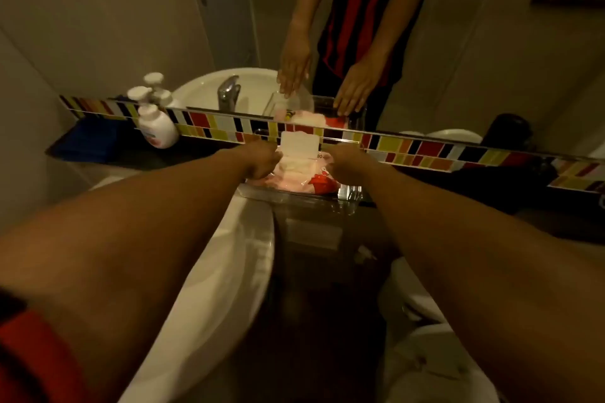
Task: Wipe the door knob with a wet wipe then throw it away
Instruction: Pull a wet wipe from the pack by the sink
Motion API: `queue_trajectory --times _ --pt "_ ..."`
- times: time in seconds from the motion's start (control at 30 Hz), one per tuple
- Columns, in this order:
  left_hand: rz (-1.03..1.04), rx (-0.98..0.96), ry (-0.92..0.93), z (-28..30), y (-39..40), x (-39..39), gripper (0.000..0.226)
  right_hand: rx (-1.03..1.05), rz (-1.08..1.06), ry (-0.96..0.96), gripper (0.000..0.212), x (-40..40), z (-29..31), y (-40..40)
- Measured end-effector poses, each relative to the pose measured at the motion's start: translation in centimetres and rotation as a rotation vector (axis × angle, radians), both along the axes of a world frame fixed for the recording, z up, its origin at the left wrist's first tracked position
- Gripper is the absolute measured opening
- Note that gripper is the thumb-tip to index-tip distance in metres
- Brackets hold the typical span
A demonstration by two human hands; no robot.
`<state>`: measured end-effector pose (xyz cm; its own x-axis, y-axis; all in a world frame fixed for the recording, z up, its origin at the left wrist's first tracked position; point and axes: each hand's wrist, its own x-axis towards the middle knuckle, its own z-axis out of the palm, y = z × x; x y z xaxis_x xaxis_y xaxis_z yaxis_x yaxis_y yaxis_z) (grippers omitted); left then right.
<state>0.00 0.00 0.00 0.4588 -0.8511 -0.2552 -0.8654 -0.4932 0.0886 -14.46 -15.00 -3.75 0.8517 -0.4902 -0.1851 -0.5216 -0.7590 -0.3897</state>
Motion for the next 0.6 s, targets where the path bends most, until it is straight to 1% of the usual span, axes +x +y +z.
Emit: queue_trajectory --times 0.03,0.1,0.27,0.33,0.47,0.53,0.6 --pt "0.009 0.011 0.022 -0.3 -0.5 -0.2 0.042 -0.028 0.005 -0.012 0.036 0.1 -0.3 -0.2" --pt "0.026 -0.028 0.063 -1.5 -0.9 0.1 0.042 -0.045 -0.011 -0.023 0.036 0.6 -1.0 -0.4" --pt "0.085 -0.112 0.107 -4.9 -2.0 1.1 0.04 -0.007 -0.052 -0.039 0.044 2.8 -3.5 -0.4" --pt "0.113 -0.146 0.133 -5.9 -2.3 1.5 0.038 0.03 -0.09 -0.043 0.044 3.8 -4.5 -0.4" --pt "0.159 -0.28 0.161 -7.1 -3.0 1.9 0.04 0.056 -0.206 -0.074 0.035 5.1 -6.0 -0.4" --pt "0.192 -0.341 0.196 -7.5 -3.3 2.2 0.035 0.105 -0.265 -0.13 0.026 5.4 -6.6 -0.6" --pt "0.217 -0.367 0.207 -7.8 -3.5 2.3 0.027 0.137 -0.28 -0.18 0.017 5.4 -6.9 -0.9"
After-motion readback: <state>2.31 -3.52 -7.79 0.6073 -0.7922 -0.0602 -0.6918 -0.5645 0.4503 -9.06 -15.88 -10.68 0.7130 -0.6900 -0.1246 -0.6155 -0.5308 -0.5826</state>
